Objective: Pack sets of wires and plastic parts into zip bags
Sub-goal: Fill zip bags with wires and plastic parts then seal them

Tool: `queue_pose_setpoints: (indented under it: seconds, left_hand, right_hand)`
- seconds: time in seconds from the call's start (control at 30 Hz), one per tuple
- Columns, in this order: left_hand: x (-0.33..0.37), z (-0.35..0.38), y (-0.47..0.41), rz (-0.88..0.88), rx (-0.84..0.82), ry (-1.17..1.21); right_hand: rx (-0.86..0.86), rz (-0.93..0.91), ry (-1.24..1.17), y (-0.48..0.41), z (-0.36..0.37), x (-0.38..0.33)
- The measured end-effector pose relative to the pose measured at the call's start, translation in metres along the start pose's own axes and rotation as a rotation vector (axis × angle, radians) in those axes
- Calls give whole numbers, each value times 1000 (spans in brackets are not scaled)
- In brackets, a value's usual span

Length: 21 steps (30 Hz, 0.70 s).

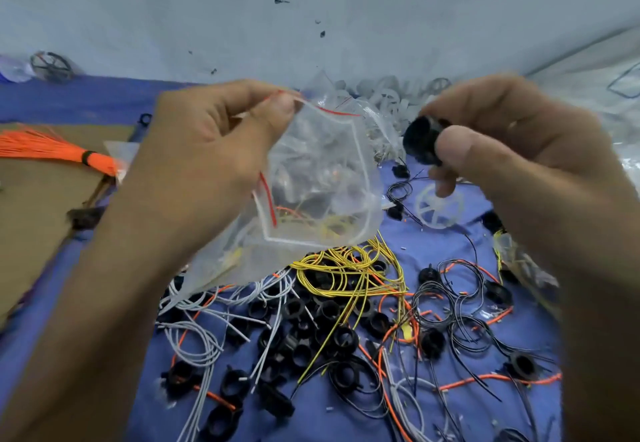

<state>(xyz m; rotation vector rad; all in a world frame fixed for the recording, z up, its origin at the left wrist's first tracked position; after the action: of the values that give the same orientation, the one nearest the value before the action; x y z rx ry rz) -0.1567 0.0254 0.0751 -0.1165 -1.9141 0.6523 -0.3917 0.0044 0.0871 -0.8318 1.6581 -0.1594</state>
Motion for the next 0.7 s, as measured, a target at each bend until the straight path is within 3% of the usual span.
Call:
queue_pose_setpoints:
  seconds: [0.17,0.27,0.43,0.57,0.7]
  left_hand:
    - [7,16,13,31,-151,-42]
    - [6,13,10,24,-125,-21]
    - [-7,5,1,-13,4,26]
    - [-11,6,-1,2,38,42]
    - [-11,9,-1,4,44,30]
  right_hand:
    - [-61,-93,136,1,31,-17]
    - [-74,-70,285,-2,36,-11]
    - [16,-107,272,-2,8,-9]
    - [-113,127,525,0,-25,18]
    - [-484,468,888,6,-31,65]
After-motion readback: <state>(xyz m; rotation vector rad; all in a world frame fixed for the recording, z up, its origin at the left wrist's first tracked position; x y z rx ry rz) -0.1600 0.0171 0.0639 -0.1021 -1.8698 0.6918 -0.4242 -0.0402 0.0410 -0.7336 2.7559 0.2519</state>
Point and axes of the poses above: each hand's wrist, its own y-axis away from the middle knuckle, its own z-axis out of the palm, x = y × z, the point moved 3 cm from there along -y, towards the middle knuckle, and after that the axes turned 2 degrees about -y, right-handed, at the moved point
